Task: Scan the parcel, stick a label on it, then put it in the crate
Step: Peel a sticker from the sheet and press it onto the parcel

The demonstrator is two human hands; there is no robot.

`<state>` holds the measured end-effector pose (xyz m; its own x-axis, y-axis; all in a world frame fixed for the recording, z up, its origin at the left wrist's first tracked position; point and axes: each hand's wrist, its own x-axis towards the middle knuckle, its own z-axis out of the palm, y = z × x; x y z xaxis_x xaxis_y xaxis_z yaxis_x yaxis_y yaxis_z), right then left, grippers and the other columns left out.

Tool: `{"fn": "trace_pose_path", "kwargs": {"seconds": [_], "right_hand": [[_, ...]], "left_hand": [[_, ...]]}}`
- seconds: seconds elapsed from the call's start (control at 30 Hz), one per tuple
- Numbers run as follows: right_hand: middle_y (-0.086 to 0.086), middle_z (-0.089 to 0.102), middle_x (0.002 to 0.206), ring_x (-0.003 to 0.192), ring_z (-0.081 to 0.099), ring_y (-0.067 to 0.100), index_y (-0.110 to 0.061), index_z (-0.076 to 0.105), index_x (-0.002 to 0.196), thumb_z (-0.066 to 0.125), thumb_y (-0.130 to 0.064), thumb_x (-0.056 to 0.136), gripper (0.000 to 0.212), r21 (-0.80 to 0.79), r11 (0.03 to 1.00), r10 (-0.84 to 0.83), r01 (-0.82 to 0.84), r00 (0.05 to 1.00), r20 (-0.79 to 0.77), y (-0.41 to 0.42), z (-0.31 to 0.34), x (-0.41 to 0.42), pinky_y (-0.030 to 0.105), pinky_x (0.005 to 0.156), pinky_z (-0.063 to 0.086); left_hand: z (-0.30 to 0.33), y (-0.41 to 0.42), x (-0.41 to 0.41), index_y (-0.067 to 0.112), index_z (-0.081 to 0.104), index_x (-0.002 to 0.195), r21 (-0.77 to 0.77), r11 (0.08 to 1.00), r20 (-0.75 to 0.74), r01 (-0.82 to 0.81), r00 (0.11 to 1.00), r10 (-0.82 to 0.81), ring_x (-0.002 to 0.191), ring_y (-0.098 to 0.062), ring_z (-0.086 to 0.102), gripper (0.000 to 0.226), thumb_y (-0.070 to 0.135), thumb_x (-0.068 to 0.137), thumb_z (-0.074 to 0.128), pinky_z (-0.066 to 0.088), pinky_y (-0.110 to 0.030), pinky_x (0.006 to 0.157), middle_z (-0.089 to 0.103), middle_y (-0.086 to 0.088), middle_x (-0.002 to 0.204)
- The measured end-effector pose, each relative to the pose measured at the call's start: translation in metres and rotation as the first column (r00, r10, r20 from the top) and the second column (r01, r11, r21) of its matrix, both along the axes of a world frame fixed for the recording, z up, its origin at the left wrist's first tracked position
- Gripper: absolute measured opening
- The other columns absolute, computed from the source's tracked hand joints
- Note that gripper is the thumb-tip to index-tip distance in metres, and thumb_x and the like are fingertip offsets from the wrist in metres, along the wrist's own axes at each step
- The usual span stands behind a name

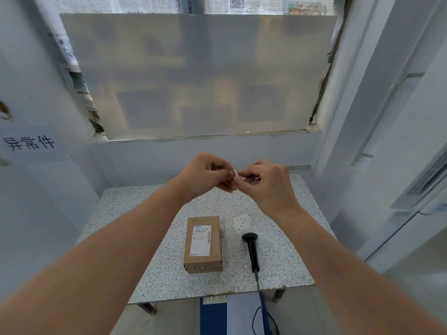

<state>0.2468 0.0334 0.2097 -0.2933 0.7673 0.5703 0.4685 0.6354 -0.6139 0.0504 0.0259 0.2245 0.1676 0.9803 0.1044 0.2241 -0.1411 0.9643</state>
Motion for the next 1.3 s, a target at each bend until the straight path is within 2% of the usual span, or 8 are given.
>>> {"fn": "trace_pose_path", "kwargs": {"seconds": [0.2,0.4,0.53,0.7,0.83,0.97,1.1,1.3], "right_hand": [[0.004,0.074,0.090,0.078,0.072,0.014,-0.008,0.083,0.103,0.084,-0.024,0.087,0.023,0.015,0.999,0.040,-0.040,0.998,-0.037,-0.001,0.002,0.002,0.034,0.072,0.064],[0.004,0.074,0.091,0.080,0.072,0.013,-0.008,0.083,0.105,0.083,-0.021,0.088,0.021,0.029,0.998,0.063,-0.062,0.998,-0.027,-0.001,0.002,0.003,0.030,0.072,0.063],[0.004,0.074,0.092,0.080,0.072,0.013,-0.008,0.082,0.105,0.082,-0.020,0.089,0.020,0.035,0.997,0.065,-0.064,0.998,-0.026,0.000,0.002,0.004,0.026,0.072,0.063],[0.002,0.073,0.091,0.080,0.072,0.011,-0.008,0.082,0.106,0.081,-0.021,0.090,0.020,0.018,0.998,0.065,-0.065,0.997,-0.028,0.002,0.000,0.006,0.019,0.073,0.061],[0.001,0.075,0.091,0.080,0.072,0.009,-0.011,0.083,0.105,0.079,-0.024,0.093,0.018,-0.013,0.999,0.049,-0.050,0.998,-0.046,0.004,-0.002,0.006,0.020,0.073,0.061],[0.000,0.075,0.088,0.079,0.071,0.007,-0.010,0.083,0.099,0.077,-0.027,0.095,0.018,-0.059,0.998,0.017,-0.020,0.998,-0.052,0.007,-0.004,0.006,0.013,0.071,0.057],[0.001,0.076,0.087,0.077,0.071,0.010,-0.009,0.082,0.094,0.075,-0.028,0.096,0.020,-0.087,0.996,-0.029,0.028,1.000,-0.007,0.007,-0.009,0.006,0.018,0.070,0.058],[0.002,0.075,0.085,0.076,0.072,0.013,-0.008,0.080,0.090,0.075,-0.024,0.095,0.017,-0.134,0.989,-0.053,0.054,0.999,0.006,0.009,-0.016,0.001,0.033,0.072,0.062]], "left_hand": [[0.000,-0.006,-0.005,-0.011,0.074,0.096,-0.044,0.998,0.137,0.046,0.990,-0.040,0.090,-0.039,0.076,0.013,-0.002,0.095,0.065,0.062,-0.044,0.084,0.076,-0.029,0.095],[0.002,-0.007,-0.006,-0.014,0.072,0.098,-0.052,0.997,0.143,0.058,0.988,-0.050,0.092,-0.040,0.075,0.016,0.000,0.097,0.063,0.062,-0.044,0.085,0.076,-0.029,0.096],[0.003,-0.007,-0.005,-0.014,0.072,0.100,-0.034,0.998,0.117,0.060,0.992,-0.056,0.093,-0.042,0.075,0.017,0.000,0.097,0.064,0.062,-0.045,0.086,0.076,-0.029,0.097],[0.003,-0.005,0.000,-0.015,0.073,0.097,0.035,0.999,0.031,0.028,0.999,-0.029,0.085,-0.037,0.077,0.017,0.000,0.096,0.066,0.064,-0.039,0.078,0.077,-0.026,0.091],[0.002,-0.001,0.000,-0.010,0.075,0.098,0.082,0.996,-0.039,0.018,0.999,-0.015,0.084,-0.037,0.077,0.016,0.003,0.095,0.068,0.064,-0.040,0.077,0.077,-0.024,0.088],[0.000,0.004,0.001,-0.003,0.078,0.100,0.112,0.993,-0.144,0.047,0.989,-0.031,0.082,-0.032,0.078,0.017,0.012,0.094,0.072,0.064,-0.041,0.078,0.079,-0.018,0.086],[-0.007,0.008,0.003,0.000,0.079,0.101,0.104,0.994,-0.209,0.039,0.978,-0.017,0.081,-0.031,0.078,0.013,0.007,0.095,0.071,0.064,-0.043,0.079,0.079,-0.018,0.085],[-0.014,0.009,0.002,-0.003,0.078,0.100,0.081,0.996,-0.237,0.038,0.971,-0.018,0.082,-0.030,0.078,0.014,0.006,0.096,0.069,0.064,-0.043,0.080,0.079,-0.018,0.086]]}}
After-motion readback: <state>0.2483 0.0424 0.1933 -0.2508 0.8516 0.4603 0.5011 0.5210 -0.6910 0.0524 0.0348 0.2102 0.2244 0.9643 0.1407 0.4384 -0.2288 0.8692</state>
